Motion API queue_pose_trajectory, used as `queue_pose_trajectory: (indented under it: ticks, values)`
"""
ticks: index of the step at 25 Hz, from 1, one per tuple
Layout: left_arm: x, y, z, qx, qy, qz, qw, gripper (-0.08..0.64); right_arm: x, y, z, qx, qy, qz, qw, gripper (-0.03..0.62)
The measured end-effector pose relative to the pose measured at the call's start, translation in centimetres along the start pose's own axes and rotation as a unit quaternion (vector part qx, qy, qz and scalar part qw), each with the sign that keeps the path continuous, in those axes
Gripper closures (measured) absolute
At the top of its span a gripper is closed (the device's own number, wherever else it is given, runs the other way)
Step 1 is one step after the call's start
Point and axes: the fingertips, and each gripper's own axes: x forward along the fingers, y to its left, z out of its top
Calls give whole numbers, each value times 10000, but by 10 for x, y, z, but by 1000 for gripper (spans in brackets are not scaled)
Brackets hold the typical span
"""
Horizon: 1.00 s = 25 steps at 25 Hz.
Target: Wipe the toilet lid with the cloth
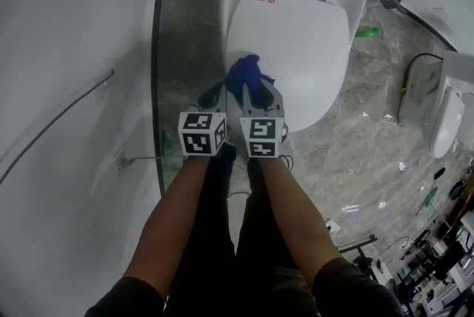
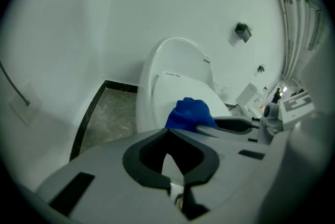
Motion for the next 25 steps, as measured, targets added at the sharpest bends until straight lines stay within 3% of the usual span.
queue_pose_trajectory:
  ticks: [4,10,16,19,25]
  values:
    - [7,-21,-1,23,-54,-41,10000,548,-10,-21,-11,-95,-23,-245,9997,497]
    - [24,-77,4,307,-97,-272,9991,548,-40,-87,-26,351,-126,-564,9977,497]
    - [45,-136,-2,626,0,-576,9964,548,-74,-157,-64,360,16,-1161,9926,497]
    - [50,-166,-7,746,35,-746,9944,548,-88,-190,-85,601,109,-1398,9883,497]
    - [51,-210,-26,977,83,-1026,9899,548,-103,-223,-117,806,222,-1641,9829,497]
